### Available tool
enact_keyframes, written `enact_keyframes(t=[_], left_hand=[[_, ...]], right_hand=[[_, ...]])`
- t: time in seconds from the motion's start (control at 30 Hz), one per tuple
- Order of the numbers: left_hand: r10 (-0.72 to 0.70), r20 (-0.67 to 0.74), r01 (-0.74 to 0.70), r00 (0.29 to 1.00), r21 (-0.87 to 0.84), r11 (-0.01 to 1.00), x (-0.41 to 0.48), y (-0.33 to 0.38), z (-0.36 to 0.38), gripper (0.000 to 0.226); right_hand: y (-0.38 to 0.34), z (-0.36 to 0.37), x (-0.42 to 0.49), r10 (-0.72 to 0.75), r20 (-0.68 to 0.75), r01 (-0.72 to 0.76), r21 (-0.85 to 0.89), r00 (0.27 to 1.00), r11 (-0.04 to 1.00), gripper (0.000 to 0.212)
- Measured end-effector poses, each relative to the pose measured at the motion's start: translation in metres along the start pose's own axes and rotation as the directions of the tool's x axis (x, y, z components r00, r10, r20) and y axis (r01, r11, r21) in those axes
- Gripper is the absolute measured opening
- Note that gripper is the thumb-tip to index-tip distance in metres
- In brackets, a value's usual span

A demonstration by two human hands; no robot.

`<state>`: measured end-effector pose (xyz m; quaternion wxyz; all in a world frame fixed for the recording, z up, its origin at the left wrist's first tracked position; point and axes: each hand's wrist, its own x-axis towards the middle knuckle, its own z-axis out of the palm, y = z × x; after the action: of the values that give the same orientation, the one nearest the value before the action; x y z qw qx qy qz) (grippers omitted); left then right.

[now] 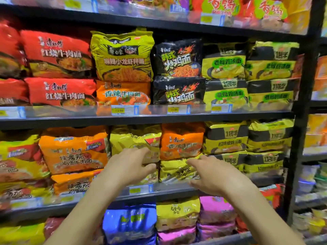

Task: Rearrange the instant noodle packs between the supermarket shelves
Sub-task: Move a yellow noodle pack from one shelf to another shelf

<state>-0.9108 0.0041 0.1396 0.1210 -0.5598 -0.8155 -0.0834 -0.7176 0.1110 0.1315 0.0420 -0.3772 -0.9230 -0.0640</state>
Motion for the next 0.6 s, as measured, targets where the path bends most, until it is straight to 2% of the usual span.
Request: enact_keyframes(t=[0.2, 0.3, 0.6], left_hand=[[-0.036, -0.084, 0.037, 0.996, 0.018, 0.999, 0.010, -0.029, -0.020, 0.055], [-0.078, -0.138, 0.085, 0.987, 0.045, 0.995, 0.016, -0.055, -0.039, 0.055], [-0.123, -0.389, 0.159, 0.913, 0.062, 0.985, 0.052, -0.127, -0.124, 0.050]], right_hand=[[-0.015, -0.023, 0.036, -0.058, -0.066, 0.058, -0.013, 0.996, 0.998, 0.066], [-0.030, -0.043, 0.056, -0.079, -0.098, 0.078, -0.018, 0.992, 0.997, 0.061], [-0.075, -0.136, 0.114, -0.119, -0.287, 0.091, -0.108, 0.951, 0.990, 0.061]])
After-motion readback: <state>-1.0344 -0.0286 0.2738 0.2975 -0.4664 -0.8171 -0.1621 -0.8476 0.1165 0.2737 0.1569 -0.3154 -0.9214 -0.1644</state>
